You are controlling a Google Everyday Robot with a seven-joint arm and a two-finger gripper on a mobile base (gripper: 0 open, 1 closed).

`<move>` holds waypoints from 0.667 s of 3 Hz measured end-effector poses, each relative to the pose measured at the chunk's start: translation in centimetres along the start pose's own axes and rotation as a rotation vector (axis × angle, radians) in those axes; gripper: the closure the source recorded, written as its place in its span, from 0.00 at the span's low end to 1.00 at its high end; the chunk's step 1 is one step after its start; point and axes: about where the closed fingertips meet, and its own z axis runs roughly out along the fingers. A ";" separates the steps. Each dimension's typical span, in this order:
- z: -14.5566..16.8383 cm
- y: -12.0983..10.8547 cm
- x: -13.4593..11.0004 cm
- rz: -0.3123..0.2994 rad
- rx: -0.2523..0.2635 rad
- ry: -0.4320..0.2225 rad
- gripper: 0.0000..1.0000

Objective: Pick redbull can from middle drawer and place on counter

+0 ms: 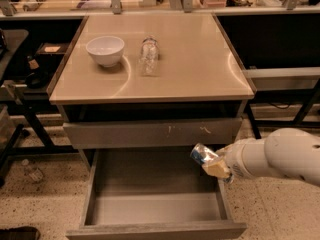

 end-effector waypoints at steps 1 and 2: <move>0.1 0.0 0.1 -0.002 0.001 0.001 1.00; -1.4 -1.5 -1.7 -0.002 0.026 -0.028 1.00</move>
Offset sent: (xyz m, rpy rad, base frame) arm 0.0346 -0.0149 0.0537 0.0152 -0.0893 -0.0320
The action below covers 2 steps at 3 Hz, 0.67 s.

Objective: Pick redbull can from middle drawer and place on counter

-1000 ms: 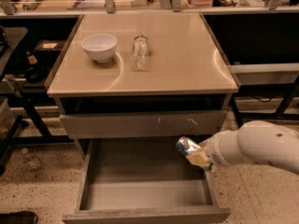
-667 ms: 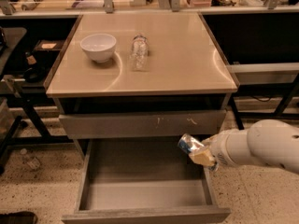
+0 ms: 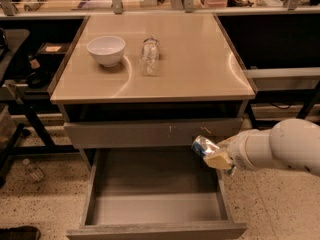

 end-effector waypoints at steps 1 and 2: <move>-2.3 -2.1 -2.4 -0.009 0.045 -0.038 1.00; -4.5 -3.6 -4.0 -0.017 0.088 -0.069 1.00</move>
Offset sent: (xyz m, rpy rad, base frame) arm 0.0337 -0.0320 0.0964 -0.0122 -0.1658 -0.0576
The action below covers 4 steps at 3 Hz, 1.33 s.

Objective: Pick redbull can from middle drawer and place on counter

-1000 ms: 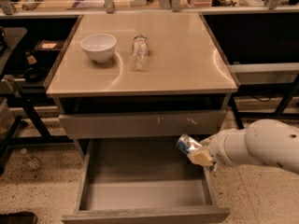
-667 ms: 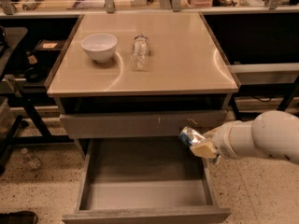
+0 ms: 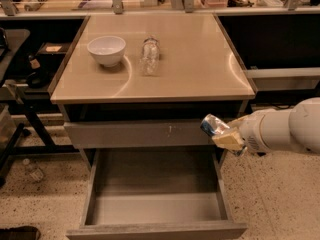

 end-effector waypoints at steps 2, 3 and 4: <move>-3.5 -1.9 -3.5 -0.062 0.065 -0.033 1.00; -3.6 -1.9 -3.5 -0.062 0.065 -0.033 1.00; -4.0 -3.8 -6.1 -0.067 0.095 -0.060 1.00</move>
Offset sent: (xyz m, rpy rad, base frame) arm 0.0152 -0.0071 0.0808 -0.0851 -0.1247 0.0256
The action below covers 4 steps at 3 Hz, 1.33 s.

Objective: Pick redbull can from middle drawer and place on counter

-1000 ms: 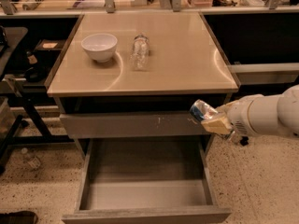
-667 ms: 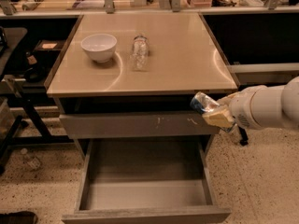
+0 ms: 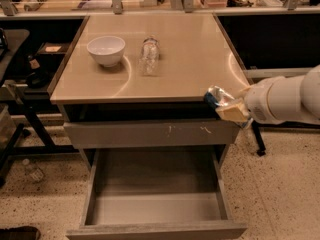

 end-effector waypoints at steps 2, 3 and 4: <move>1.3 -4.6 -5.8 -0.046 0.038 -0.030 1.00; 1.8 -5.3 -6.9 -0.044 0.028 -0.050 1.00; 3.5 -6.7 -8.9 -0.048 0.010 -0.059 1.00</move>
Offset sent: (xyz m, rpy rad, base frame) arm 0.0991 0.0053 0.0519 -0.0484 -0.0620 0.0185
